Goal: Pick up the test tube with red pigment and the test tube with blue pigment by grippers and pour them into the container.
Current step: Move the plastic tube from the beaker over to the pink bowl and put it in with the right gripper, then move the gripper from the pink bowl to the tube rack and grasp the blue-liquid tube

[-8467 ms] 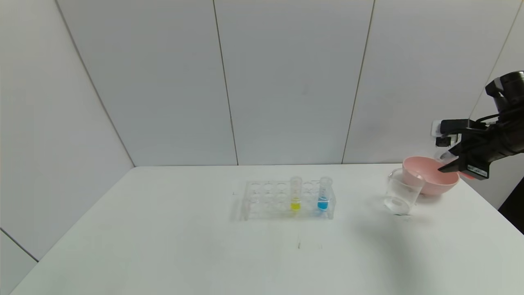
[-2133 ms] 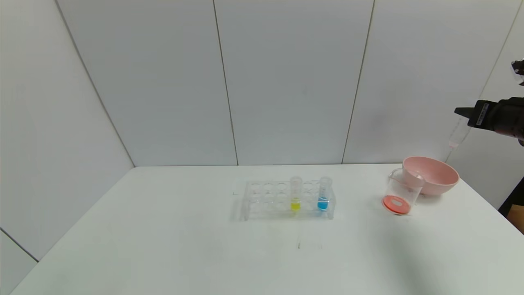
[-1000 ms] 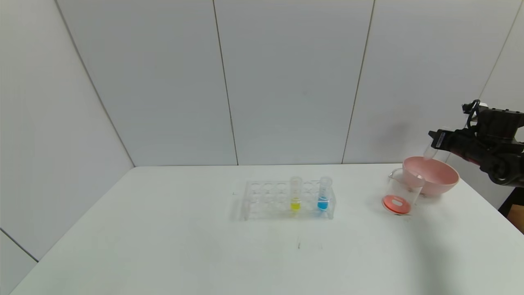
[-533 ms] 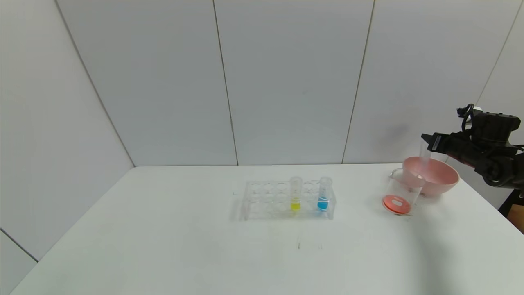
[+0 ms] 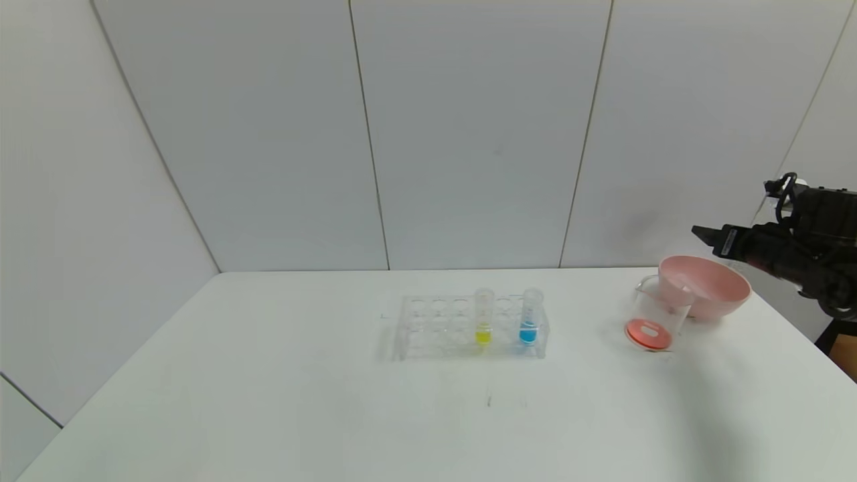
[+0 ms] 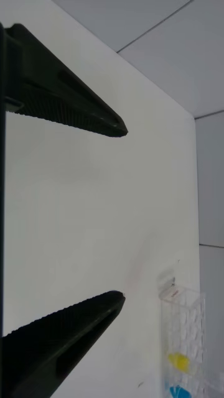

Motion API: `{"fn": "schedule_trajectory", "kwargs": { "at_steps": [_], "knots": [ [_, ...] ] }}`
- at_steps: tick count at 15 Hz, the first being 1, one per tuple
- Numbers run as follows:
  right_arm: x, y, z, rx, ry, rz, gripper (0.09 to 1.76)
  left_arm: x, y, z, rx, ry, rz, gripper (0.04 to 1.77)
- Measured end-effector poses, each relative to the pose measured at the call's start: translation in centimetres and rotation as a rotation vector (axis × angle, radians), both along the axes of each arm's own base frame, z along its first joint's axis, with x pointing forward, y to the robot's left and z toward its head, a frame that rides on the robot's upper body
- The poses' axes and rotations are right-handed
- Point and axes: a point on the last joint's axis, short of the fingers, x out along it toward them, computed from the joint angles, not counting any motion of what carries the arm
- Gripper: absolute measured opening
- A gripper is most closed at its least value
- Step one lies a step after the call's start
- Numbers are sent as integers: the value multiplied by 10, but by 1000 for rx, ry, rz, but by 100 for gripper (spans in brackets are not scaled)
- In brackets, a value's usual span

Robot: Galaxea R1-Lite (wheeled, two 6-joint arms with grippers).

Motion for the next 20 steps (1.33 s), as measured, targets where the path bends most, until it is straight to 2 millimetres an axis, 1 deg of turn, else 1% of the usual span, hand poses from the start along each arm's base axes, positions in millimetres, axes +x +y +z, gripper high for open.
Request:
{"fn": "schedule_trajectory", "kwargs": {
  "at_steps": [2, 4, 6, 8, 11, 14, 17, 18, 20],
  "knots": [
    [-24, 11, 0, 5, 11, 15, 150, 0, 0, 0, 0, 0, 0, 176],
    [-55, 25, -1, 12, 12, 34, 155, 0, 0, 0, 0, 0, 0, 176],
    [-90, 44, -4, 21, 30, 59, 159, 0, 0, 0, 0, 0, 0, 176],
    [-126, 67, -5, 18, 51, 75, 162, 0, 0, 0, 0, 0, 0, 176],
    [-171, 111, -4, -15, 58, 122, 165, 0, 0, 0, 0, 0, 0, 176],
    [-203, 158, -4, -47, 44, 141, 167, 0, 0, 0, 0, 0, 0, 176],
    [-227, 204, -6, -61, 30, 170, 168, 0, 0, 0, 0, 0, 0, 176],
    [-232, 217, -8, -64, 34, 188, 168, 0, 0, 0, 0, 0, 0, 176],
    [-233, 241, -12, -53, 38, 207, 169, 0, 0, 0, 0, 0, 0, 176]
  ]
}}
